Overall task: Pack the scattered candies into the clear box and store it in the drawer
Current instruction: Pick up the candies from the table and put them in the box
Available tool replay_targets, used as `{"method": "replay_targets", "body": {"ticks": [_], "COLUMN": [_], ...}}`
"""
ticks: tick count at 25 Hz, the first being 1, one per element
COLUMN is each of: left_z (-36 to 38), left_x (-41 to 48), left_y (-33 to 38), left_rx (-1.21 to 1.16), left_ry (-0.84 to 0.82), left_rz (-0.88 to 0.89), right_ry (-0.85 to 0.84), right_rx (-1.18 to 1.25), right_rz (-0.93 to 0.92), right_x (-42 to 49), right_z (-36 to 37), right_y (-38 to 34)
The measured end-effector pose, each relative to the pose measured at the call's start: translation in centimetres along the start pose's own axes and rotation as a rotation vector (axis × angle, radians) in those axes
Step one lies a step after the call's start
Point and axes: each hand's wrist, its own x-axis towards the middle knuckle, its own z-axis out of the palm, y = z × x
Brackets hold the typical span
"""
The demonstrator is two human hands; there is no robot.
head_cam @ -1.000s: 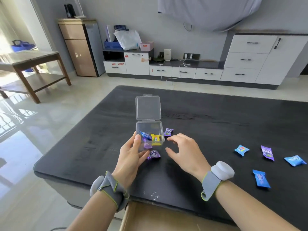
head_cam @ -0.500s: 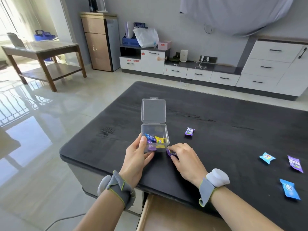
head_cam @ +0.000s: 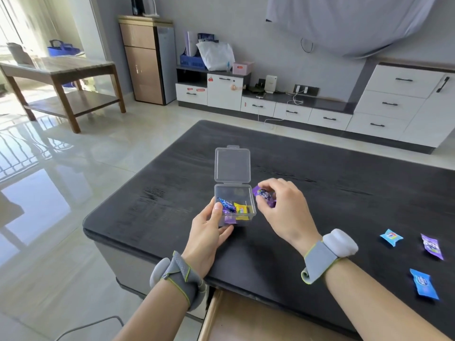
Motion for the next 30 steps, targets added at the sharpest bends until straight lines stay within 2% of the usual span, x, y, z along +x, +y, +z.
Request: {"method": "replay_targets", "body": {"ticks": [5,10,19,23,30], "left_z": [1.6,1.9,2.6,2.8,3.6], "left_x": [0.3,1.1,2.0,2.3,2.3], "left_y": [-0.3,-0.8,-1.7,-2.0,-2.5], "left_rx": [0.013,0.0,0.012,0.019,0.044], "left_ry": [-0.038,-0.04,-0.048,-0.048,-0.06], "left_rz": [-0.023,-0.026,-0.012,-0.018,-0.029], "right_ry": [-0.033,-0.006,-0.226,-0.332,-0.286], "right_rx": [0.063,0.04,-0.215,-0.248,-0.331], "right_rz": [-0.052,0.014,0.15,0.196,0.151], "right_x": [1.1,1.8,2.2,2.5,2.1], "right_z": [-0.3,-0.2,2.6,4.1,4.2], "right_y": [-1.4,1.0,7.8,9.4,10.6]}}
